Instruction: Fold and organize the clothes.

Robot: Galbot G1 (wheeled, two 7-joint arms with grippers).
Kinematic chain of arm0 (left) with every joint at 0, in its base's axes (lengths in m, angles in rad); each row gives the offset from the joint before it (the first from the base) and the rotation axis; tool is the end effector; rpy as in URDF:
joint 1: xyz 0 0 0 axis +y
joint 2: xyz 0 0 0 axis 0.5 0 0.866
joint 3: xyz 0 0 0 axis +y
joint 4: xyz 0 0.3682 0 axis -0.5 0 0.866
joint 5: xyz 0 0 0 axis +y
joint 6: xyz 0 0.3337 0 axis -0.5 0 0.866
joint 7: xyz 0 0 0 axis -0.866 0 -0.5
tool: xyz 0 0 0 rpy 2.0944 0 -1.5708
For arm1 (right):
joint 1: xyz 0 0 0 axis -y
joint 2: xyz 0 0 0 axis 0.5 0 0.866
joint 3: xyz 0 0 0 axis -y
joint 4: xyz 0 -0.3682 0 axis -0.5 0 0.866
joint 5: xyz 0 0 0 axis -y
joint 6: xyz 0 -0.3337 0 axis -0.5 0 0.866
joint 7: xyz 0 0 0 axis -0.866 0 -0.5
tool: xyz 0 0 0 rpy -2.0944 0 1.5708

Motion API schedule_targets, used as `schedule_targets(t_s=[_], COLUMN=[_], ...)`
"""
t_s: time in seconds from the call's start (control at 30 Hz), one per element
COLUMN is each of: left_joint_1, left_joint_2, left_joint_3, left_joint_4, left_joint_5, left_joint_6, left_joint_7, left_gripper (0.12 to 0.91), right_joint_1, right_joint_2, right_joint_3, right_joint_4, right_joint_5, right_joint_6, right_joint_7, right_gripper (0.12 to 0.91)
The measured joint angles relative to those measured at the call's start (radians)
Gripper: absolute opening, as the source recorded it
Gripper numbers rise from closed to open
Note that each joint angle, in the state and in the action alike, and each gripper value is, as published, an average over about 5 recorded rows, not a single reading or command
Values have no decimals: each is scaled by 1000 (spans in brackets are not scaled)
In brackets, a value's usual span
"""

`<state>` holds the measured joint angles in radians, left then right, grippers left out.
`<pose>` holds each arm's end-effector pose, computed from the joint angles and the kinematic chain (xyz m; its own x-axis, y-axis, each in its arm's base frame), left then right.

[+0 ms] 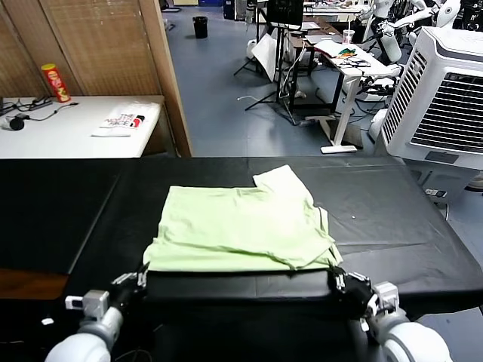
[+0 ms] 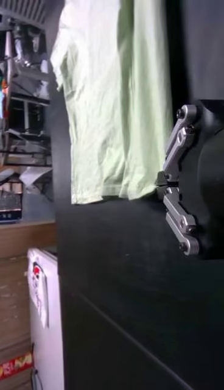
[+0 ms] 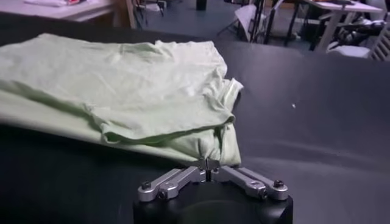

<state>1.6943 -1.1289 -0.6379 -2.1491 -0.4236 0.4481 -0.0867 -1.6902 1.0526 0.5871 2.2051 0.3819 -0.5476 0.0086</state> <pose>0.1285 0.1083 -0.2905 -0.8663 0.0430 0.4977 0.0729 0.9965 0.0409 0.1310 -0.0992 -0.2726 -0.8116 -0.1641 0.5607 -0.2451 0.9668 -0.0719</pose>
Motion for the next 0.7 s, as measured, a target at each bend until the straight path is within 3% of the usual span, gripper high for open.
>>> schedule_targets(t_s=[0.13, 0.33, 0.4, 0.5, 0.7], left_joint_1=[59, 106, 119, 135, 131], left_joint_2=[-2, -11, -14, -20, -23], left_joint_3=[-16, -32, -37, -43, -63], left_joint_4=[-16, -38, -49, -70, -109], left_joint_5=[-1, -1, 1, 11, 49], left_joint_6=[-7, -10, -5, 13, 49], left_joint_7=[3, -2, -5, -10, -17], left_gripper=[131, 144, 201, 359, 687], right_joint_1=[-29, -83, -100, -114, -42], right_joint_2=[7, 13, 13, 16, 1], right_joint_3=[4, 26, 36, 52, 56], right_joint_4=[25, 86, 113, 156, 173], right_joint_5=[-11, -25, -23, -20, 8], right_joint_6=[-3, -14, -19, -27, -44], right_joint_7=[0, 5, 6, 10, 24], right_gripper=[190, 502, 618, 745, 797])
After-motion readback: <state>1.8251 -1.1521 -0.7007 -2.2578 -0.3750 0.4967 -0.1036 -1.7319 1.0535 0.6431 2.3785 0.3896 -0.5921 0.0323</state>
